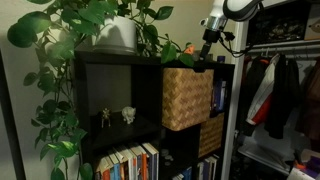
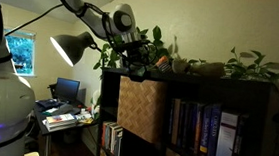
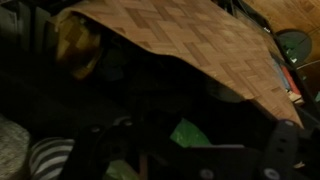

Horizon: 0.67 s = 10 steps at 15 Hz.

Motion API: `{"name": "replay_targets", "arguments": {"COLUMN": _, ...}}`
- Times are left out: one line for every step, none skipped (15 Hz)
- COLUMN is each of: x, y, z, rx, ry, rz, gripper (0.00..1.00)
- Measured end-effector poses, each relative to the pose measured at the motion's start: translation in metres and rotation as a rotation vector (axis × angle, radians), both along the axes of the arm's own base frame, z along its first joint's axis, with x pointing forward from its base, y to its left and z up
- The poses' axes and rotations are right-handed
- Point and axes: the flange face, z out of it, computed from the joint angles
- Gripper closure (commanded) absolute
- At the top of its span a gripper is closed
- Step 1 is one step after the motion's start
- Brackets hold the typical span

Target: Put the socks in the basket

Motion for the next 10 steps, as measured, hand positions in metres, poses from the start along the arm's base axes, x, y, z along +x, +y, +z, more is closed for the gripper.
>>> {"name": "replay_targets", "arguments": {"x": 0.002, "y": -0.006, "z": 0.009, "rx": 0.011, "ry": -0.019, "rz": -0.033, "gripper": 0.00}}
{"name": "replay_targets", "arguments": {"x": 0.005, "y": -0.012, "z": 0.018, "rx": 0.021, "ry": -0.043, "rz": -0.068, "gripper": 0.00}}
{"name": "replay_targets", "arguments": {"x": 0.008, "y": -0.019, "z": 0.028, "rx": 0.033, "ry": -0.071, "rz": -0.095, "gripper": 0.00}}
{"name": "replay_targets", "arguments": {"x": 0.010, "y": -0.025, "z": 0.037, "rx": 0.042, "ry": -0.103, "rz": -0.115, "gripper": 0.00}}
{"name": "replay_targets", "arguments": {"x": 0.013, "y": -0.030, "z": 0.044, "rx": 0.047, "ry": -0.138, "rz": -0.128, "gripper": 0.00}}
{"name": "replay_targets", "arguments": {"x": 0.016, "y": -0.034, "z": 0.051, "rx": 0.049, "ry": -0.172, "rz": -0.134, "gripper": 0.00}}
{"name": "replay_targets", "arguments": {"x": 0.019, "y": -0.038, "z": 0.056, "rx": 0.048, "ry": -0.205, "rz": -0.135, "gripper": 0.00}}
{"name": "replay_targets", "arguments": {"x": 0.022, "y": -0.040, "z": 0.060, "rx": 0.044, "ry": -0.235, "rz": -0.132, "gripper": 0.00}}
{"name": "replay_targets", "arguments": {"x": 0.026, "y": -0.040, "z": 0.062, "rx": 0.040, "ry": -0.260, "rz": -0.126, "gripper": 0.00}}
{"name": "replay_targets", "arguments": {"x": 0.030, "y": -0.041, "z": 0.063, "rx": 0.036, "ry": -0.281, "rz": -0.120, "gripper": 0.00}}
